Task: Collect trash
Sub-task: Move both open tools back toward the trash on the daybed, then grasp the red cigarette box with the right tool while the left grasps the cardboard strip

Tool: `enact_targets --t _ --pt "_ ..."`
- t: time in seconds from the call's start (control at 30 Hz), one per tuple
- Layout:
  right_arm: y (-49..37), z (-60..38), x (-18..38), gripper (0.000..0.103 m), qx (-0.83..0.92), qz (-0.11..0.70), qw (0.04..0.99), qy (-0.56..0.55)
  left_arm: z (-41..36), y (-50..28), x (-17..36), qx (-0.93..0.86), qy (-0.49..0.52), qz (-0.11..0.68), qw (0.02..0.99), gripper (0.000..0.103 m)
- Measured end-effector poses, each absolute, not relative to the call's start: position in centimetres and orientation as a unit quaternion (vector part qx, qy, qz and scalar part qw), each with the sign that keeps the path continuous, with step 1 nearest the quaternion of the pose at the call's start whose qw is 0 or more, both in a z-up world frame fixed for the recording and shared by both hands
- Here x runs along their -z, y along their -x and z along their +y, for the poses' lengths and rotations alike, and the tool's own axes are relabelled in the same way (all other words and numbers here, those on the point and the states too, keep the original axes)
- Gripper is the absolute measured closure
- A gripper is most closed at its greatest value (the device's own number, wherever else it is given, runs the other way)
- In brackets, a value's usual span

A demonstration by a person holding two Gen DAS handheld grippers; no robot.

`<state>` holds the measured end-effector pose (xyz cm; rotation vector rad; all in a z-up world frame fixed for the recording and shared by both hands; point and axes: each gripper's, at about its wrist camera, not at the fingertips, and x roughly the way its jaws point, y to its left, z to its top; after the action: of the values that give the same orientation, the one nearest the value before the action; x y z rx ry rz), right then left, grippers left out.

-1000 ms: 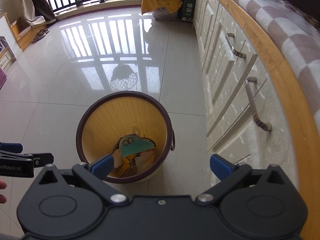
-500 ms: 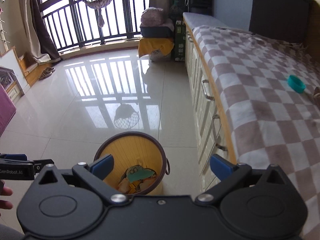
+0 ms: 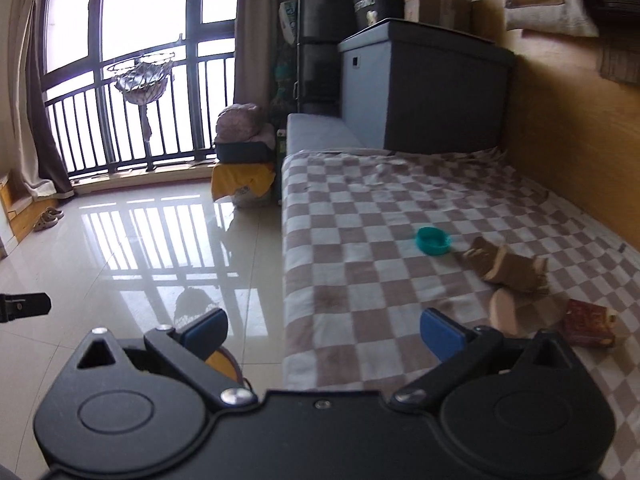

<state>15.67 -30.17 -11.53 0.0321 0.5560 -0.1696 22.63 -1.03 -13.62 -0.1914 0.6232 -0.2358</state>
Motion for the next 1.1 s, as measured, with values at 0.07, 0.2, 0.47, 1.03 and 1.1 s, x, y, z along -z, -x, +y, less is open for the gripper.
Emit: enact_targets --t 0.07,0.2,0.47,1.03,1.1 --pt "-14.3 -31.8 11.1 0.000 0.103 0.267 0.958 -0.008 -2.6 -22.5 13.3 0.129 0.095 0.299 0.941 0.000" --pt "-11.8 -35.6 10.7 0.000 0.144 0.257 0.956 0.007 -6.2 -22.1 13.0 0.160 0.089 0.291 0.939 0.000" --pt "-9.0 -44.7 11.9 0.000 0.237 0.242 0.941 0.006 -15.3 -21.1 12.2 0.243 0.052 0.263 0.932 0.000" --pt "-12.7 -56.1 17.9 0.000 0.284 0.263 0.920 -0.068 -30.8 -21.0 13.6 0.376 0.019 0.298 0.877 0.000" --pt "-13.9 -56.9 18.6 0.000 0.284 0.266 0.918 -0.080 -31.9 -21.5 14.2 0.380 0.027 0.311 0.871 0.000"
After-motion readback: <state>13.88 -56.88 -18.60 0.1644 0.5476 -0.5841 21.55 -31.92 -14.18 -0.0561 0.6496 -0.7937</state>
